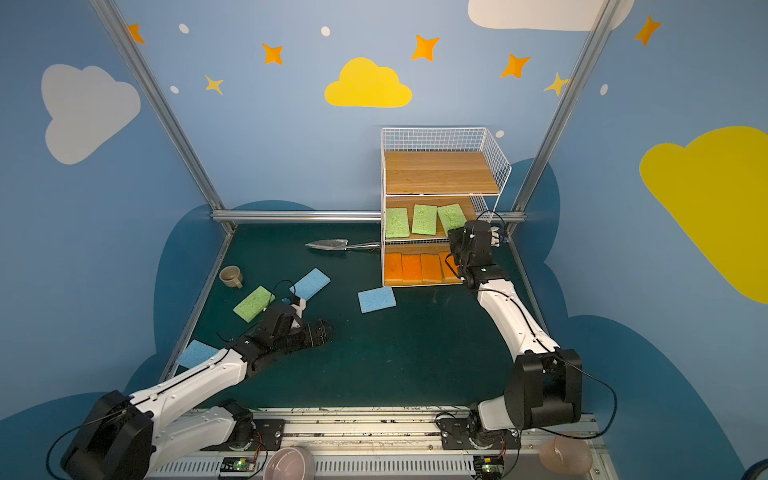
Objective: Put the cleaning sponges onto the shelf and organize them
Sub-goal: 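Slide the green sponges together on the middle shelf with the right gripper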
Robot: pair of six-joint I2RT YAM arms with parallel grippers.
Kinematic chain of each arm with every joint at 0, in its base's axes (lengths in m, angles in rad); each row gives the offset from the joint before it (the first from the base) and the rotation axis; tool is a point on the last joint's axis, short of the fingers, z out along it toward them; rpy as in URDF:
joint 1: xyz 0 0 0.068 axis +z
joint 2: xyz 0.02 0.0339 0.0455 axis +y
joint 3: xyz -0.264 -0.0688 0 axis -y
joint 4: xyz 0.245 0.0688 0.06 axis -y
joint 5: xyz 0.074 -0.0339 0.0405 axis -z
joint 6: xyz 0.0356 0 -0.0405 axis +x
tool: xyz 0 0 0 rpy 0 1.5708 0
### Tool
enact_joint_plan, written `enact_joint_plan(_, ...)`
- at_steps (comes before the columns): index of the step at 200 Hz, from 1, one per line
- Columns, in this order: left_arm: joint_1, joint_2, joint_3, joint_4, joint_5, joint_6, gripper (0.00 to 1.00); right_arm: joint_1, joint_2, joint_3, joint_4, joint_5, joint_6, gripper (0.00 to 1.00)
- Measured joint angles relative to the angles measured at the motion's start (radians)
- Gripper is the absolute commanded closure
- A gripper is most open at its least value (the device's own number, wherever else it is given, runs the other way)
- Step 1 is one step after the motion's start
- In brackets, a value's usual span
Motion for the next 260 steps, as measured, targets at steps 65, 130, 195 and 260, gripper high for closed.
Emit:
enact_joint_plan(65, 0.000, 0.000, 0.000, 0.000, 0.000, 0.000, 0.00, 0.000, 0.027, 0.014, 0.032, -0.044, -0.011, 1.00)
enact_joint_plan(130, 0.000, 0.000, 0.000, 0.000, 0.000, 0.000, 0.00, 0.000, 0.050, 0.014, 0.074, -0.092, -0.002, 1.00)
enact_joint_plan(195, 0.000, 0.000, 0.000, 0.000, -0.001, 0.000, 0.00, 0.007, 0.032, -0.024, 0.105, -0.110, 0.012, 0.95)
enact_joint_plan(260, 0.000, -0.021, 0.000, -0.017, -0.006, 0.000, 0.01, 0.021, 0.018, -0.045, 0.135, -0.121, 0.022, 0.68)
